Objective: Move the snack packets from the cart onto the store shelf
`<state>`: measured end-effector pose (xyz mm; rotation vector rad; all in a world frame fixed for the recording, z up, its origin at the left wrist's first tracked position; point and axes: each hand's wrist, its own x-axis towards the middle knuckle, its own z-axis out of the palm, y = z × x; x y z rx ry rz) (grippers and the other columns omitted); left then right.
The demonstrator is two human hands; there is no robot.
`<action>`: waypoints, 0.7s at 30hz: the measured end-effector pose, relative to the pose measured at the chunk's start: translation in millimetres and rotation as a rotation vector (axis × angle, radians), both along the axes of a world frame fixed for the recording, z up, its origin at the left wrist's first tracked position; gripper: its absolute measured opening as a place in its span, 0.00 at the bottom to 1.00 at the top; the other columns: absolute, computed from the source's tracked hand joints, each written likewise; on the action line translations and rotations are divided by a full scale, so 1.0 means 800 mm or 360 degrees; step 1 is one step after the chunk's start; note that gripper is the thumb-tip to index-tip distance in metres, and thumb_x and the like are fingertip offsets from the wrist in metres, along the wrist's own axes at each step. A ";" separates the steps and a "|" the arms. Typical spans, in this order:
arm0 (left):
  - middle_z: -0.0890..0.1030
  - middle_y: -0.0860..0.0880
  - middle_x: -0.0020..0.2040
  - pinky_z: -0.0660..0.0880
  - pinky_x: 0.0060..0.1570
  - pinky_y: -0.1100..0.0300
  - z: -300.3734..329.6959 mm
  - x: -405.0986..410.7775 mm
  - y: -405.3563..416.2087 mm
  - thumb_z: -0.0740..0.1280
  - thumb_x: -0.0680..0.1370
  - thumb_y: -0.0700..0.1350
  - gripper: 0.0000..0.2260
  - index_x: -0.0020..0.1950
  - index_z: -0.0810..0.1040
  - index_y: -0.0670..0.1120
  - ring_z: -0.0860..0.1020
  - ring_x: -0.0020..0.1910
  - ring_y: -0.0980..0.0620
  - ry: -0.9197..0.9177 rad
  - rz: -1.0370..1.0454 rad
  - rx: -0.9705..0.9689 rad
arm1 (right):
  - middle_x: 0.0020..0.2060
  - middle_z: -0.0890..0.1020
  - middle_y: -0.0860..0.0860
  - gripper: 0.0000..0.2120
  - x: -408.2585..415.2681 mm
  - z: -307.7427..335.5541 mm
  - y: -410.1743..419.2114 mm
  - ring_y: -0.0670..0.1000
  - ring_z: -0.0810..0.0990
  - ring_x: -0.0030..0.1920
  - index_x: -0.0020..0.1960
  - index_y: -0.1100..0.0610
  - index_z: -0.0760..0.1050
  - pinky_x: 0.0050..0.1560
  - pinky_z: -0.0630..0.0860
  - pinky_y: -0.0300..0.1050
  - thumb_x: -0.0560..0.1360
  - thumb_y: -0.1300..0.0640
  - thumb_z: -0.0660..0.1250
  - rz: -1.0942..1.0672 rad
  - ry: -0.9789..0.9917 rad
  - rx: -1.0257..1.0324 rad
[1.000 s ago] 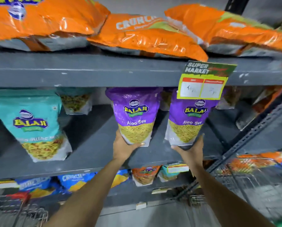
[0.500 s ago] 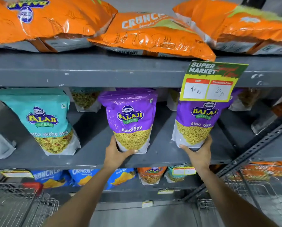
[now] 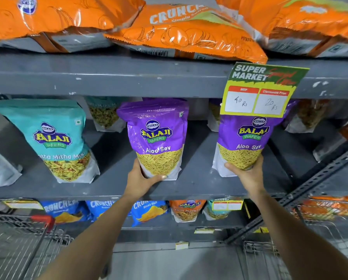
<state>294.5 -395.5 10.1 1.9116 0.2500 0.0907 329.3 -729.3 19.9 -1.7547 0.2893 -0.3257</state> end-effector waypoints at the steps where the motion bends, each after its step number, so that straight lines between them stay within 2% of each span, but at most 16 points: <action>1: 0.77 0.55 0.56 0.71 0.48 0.67 0.000 0.000 0.001 0.82 0.63 0.48 0.37 0.66 0.66 0.51 0.76 0.53 0.54 -0.0004 0.0009 -0.0006 | 0.63 0.74 0.46 0.50 0.001 0.001 -0.002 0.49 0.75 0.61 0.73 0.51 0.59 0.54 0.72 0.35 0.59 0.60 0.83 0.0014 0.0022 0.0009; 5: 0.76 0.54 0.59 0.72 0.53 0.60 -0.001 0.001 0.000 0.81 0.64 0.48 0.39 0.69 0.65 0.49 0.75 0.56 0.53 -0.0016 0.0041 -0.0013 | 0.65 0.75 0.46 0.50 -0.002 0.000 -0.002 0.48 0.76 0.61 0.72 0.49 0.59 0.58 0.73 0.43 0.58 0.57 0.84 0.0006 0.0047 0.0023; 14: 0.76 0.54 0.59 0.72 0.54 0.59 -0.006 0.001 0.002 0.81 0.64 0.50 0.40 0.69 0.64 0.49 0.75 0.57 0.53 -0.0018 0.0032 -0.0013 | 0.63 0.73 0.45 0.50 -0.015 0.002 -0.001 0.47 0.75 0.60 0.74 0.52 0.57 0.52 0.71 0.35 0.61 0.61 0.82 -0.0005 0.0043 0.0039; 17: 0.76 0.54 0.61 0.74 0.56 0.57 -0.008 0.002 0.005 0.81 0.63 0.52 0.42 0.70 0.63 0.50 0.75 0.57 0.53 -0.0003 0.0019 -0.0020 | 0.66 0.72 0.45 0.51 -0.018 0.000 -0.001 0.47 0.75 0.63 0.75 0.51 0.55 0.52 0.72 0.32 0.61 0.61 0.82 0.0003 0.0024 0.0051; 19: 0.76 0.54 0.62 0.75 0.58 0.56 -0.009 0.000 0.009 0.81 0.62 0.53 0.43 0.71 0.62 0.50 0.76 0.58 0.53 -0.0012 -0.0004 -0.0024 | 0.71 0.69 0.47 0.54 -0.023 -0.002 -0.004 0.47 0.73 0.67 0.77 0.48 0.52 0.58 0.74 0.35 0.62 0.62 0.81 0.0017 -0.0015 0.0049; 21: 0.77 0.54 0.63 0.75 0.60 0.55 -0.010 -0.003 0.015 0.81 0.63 0.52 0.43 0.72 0.62 0.51 0.77 0.59 0.53 -0.0040 -0.0027 -0.0056 | 0.76 0.65 0.48 0.56 -0.034 -0.005 -0.007 0.48 0.69 0.73 0.78 0.46 0.48 0.67 0.71 0.45 0.63 0.62 0.81 -0.0003 -0.0058 0.0116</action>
